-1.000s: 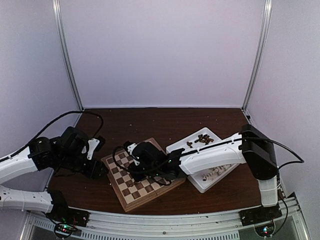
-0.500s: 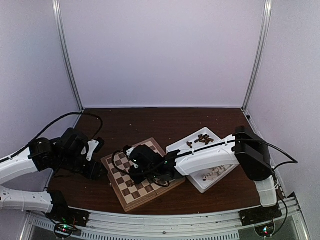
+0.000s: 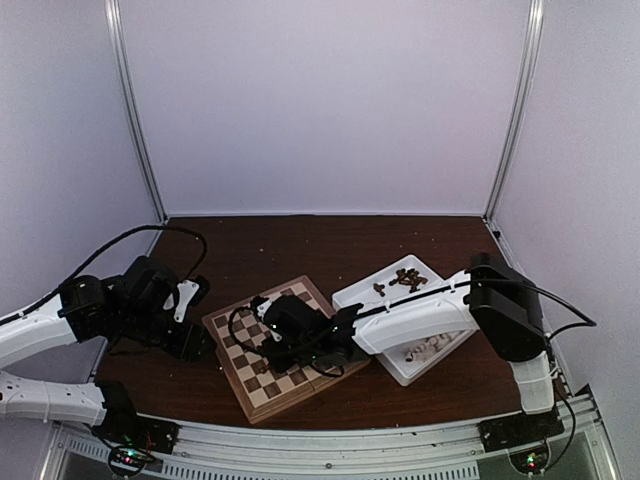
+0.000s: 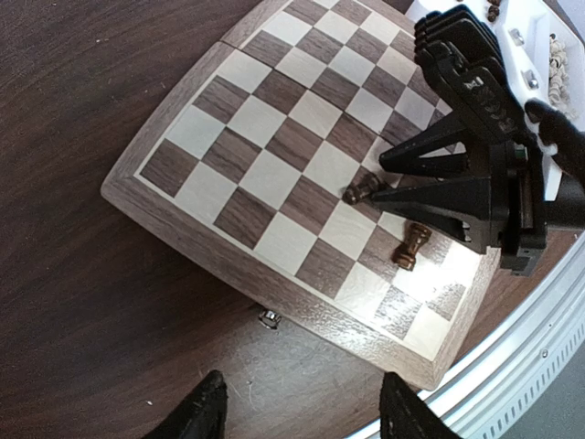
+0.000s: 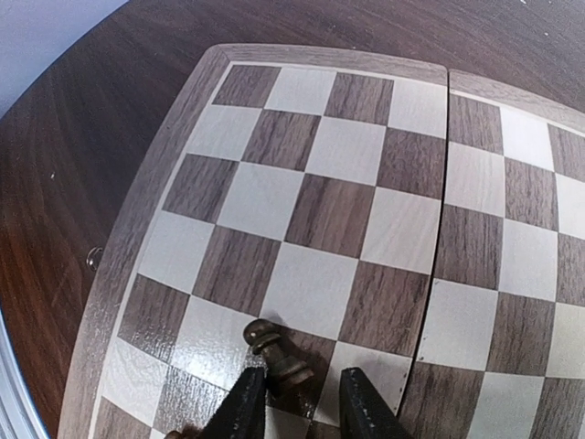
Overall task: Set up the chess pieces on the board
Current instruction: Place the chess piece on the chessboard, then pick up the chess piece from the chessboard.
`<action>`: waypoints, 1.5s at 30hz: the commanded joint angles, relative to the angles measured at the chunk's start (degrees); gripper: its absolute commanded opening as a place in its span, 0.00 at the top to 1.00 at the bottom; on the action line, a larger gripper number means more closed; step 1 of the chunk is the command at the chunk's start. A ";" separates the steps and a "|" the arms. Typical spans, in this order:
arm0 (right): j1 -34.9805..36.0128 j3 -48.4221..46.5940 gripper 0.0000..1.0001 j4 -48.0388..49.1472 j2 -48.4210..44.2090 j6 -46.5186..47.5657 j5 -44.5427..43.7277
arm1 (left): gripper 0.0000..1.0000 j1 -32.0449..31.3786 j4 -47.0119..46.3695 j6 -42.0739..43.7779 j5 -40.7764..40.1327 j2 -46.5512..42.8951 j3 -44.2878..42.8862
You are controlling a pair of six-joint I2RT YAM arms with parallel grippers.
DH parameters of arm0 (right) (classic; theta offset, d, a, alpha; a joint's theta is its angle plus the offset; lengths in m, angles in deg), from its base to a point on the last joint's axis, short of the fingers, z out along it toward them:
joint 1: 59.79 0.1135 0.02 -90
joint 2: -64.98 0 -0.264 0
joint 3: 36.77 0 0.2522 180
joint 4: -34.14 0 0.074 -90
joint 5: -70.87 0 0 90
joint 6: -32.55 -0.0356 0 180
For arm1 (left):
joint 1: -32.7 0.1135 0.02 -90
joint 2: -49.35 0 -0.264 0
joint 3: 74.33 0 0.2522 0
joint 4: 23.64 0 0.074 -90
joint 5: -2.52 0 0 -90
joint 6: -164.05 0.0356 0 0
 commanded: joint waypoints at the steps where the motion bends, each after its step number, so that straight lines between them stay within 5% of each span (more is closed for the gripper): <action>1: -0.03 0.56 0.69 -0.25 -3.96 0.53 -1.89 | 0.43 0.52 -1.42 -0.29 0.54 -0.15 0.72; 12: -0.03 -1.53 0.73 -4.77 -4.90 3.66 -0.38 | 0.45 1.08 -7.00 -0.70 1.56 1.34 2.03; 19: -0.14 -0.35 0.75 -5.37 -8.66 3.61 2.99 | 0.50 1.91 -19.73 4.22 5.64 2.71 7.49; 24: 0.04 2.64 0.73 -4.42 -11.23 6.21 11.23 | 0.56 2.61 -21.39 2.55 5.36 6.00 7.31; 45: 0.58 1.99 0.65 -11.00 -8.44 5.86 11.98 | 0.58 2.62 -23.80 -5.99 10.75 0.82 12.68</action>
